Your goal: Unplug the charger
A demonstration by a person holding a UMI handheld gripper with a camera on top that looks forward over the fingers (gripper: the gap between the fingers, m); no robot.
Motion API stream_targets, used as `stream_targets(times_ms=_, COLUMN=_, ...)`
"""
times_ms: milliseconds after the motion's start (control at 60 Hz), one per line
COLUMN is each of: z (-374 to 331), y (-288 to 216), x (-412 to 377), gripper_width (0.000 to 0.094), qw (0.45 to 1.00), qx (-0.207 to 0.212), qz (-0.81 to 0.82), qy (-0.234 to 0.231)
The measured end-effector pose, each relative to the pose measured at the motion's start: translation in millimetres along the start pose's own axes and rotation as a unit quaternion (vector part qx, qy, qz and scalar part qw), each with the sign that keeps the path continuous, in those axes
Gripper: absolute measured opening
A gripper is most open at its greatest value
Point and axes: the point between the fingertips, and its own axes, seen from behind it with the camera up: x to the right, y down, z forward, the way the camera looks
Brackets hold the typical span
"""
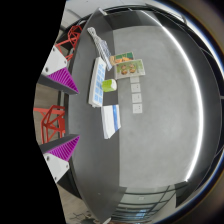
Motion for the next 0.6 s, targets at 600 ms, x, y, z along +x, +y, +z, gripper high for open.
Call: stream_targets(times_ms=600, z=229.7, y=-45.6, x=-115.2, gripper_width=0.0802, qw=1.000, qx=-0.011, qz=0.002, qy=0.029)
